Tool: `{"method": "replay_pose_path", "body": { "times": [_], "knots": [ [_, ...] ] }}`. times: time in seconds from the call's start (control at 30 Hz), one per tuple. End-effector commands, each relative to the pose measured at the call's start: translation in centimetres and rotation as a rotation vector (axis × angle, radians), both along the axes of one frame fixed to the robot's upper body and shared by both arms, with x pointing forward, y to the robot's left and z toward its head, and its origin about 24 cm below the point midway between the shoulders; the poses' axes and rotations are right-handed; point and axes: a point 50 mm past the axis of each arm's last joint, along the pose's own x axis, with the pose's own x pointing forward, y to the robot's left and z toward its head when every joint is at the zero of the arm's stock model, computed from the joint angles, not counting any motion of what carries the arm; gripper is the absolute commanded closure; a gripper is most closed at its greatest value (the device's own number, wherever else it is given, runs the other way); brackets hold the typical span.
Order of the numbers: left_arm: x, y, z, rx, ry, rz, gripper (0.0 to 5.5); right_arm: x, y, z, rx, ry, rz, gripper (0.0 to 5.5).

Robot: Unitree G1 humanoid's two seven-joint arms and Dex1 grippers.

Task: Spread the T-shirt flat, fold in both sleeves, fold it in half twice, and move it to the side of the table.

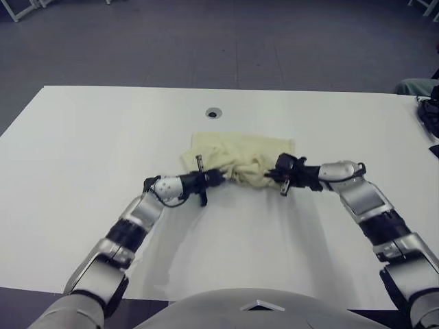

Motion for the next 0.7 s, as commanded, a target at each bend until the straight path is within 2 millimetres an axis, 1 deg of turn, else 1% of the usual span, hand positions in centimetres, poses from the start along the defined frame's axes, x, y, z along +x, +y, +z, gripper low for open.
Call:
{"method": "replay_pose_path", "body": {
  "times": [0.03,0.1,0.17,0.23,0.3,0.4,0.5,0.57,0.63,0.7],
  "knots": [
    [6.0,-0.7,2.7,0.047,-0.309,0.294,5.5,6.2,-0.2,6.3,0.134,-0.453,-0.218,5.48],
    [6.8,-0.4,4.8,-0.014,-0.405,0.318,5.5,5.7,-0.2,7.2,0.158,-0.507,-0.165,5.48],
    [7.0,0.5,6.1,-0.06,-0.461,0.329,5.5,4.7,-0.6,7.7,0.172,-0.552,-0.109,5.48],
    [6.5,1.3,6.6,-0.087,-0.477,0.306,5.5,3.2,-1.3,8.0,0.161,-0.588,-0.056,5.48],
    [5.2,2.2,6.5,-0.095,-0.449,0.241,5.5,1.2,-2.2,8.0,0.125,-0.592,-0.003,5.48],
    [1.7,3.5,6.0,-0.088,-0.331,0.102,5.5,-1.9,-3.3,8.2,0.073,-0.566,0.063,5.48],
    [-3.4,5.1,5.4,-0.015,-0.137,-0.104,5.5,-5.0,-4.1,8.1,-0.047,-0.499,0.205,5.48],
    [-7.1,6.7,5.8,0.075,-0.031,-0.257,5.5,-7.5,-4.6,8.1,-0.11,-0.401,0.305,5.48],
    [-10.1,8.1,6.2,0.167,0.069,-0.364,5.5,-9.9,-4.7,7.8,-0.157,-0.279,0.393,5.48],
    [-12.2,9.2,6.3,0.238,0.168,-0.422,5.5,-12.4,-4.8,7.1,-0.207,-0.153,0.468,5.48]
  ]
}}
